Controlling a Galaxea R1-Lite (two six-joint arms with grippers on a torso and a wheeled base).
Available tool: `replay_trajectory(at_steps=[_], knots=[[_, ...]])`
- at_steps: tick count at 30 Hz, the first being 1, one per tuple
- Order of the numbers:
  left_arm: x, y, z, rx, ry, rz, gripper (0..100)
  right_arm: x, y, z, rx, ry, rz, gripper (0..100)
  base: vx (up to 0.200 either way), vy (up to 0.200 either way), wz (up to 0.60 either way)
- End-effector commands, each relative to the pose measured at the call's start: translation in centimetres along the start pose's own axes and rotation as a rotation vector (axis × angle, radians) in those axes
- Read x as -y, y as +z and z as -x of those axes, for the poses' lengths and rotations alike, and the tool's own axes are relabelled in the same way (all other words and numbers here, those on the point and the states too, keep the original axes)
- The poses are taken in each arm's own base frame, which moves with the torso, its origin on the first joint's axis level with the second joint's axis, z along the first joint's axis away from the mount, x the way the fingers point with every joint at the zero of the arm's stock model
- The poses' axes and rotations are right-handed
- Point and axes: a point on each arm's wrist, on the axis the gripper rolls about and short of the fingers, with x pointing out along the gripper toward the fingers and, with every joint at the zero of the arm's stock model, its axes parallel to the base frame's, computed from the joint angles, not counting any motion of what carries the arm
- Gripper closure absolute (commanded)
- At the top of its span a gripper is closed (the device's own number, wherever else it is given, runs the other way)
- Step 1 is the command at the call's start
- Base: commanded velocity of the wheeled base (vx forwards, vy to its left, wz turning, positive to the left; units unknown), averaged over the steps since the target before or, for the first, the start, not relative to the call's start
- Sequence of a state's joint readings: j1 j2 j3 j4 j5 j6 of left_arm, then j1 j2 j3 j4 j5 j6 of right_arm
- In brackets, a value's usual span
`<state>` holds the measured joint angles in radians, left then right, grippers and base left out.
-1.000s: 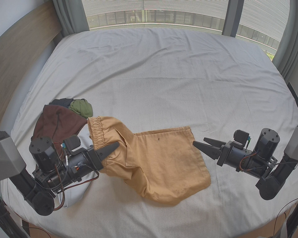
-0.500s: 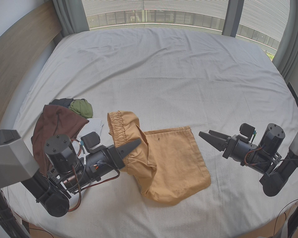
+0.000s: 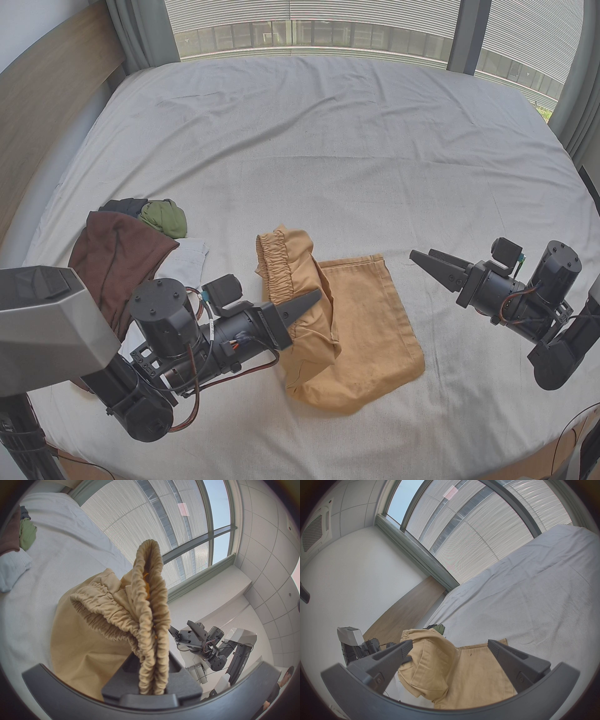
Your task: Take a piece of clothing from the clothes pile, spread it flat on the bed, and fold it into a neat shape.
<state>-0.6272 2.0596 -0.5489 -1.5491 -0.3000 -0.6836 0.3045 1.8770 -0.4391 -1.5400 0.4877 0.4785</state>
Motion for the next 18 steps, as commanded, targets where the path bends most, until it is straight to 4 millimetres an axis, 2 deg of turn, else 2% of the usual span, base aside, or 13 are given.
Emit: replay_trajectory(at_steps=[1, 11, 18], knots=[[-0.2, -1.1, -0.9, -0.029, -0.005, 0.009, 100, -0.1, 0.2, 0.0, 0.008, 0.003, 0.005, 0, 0.0, 0.0, 0.0], [-0.5, -3.0, -2.6, -0.07, -0.023, 0.017, 100, 0.1, 0.9, 0.1, 0.031, -0.005, 0.006, 0, 0.0, 0.0, 0.0], [-1.0, -3.5, -3.3, -0.074, -0.022, 0.017, 100, 0.2, 1.1, 0.2, 0.038, -0.007, 0.01, 0, 0.0, 0.0, 0.0]])
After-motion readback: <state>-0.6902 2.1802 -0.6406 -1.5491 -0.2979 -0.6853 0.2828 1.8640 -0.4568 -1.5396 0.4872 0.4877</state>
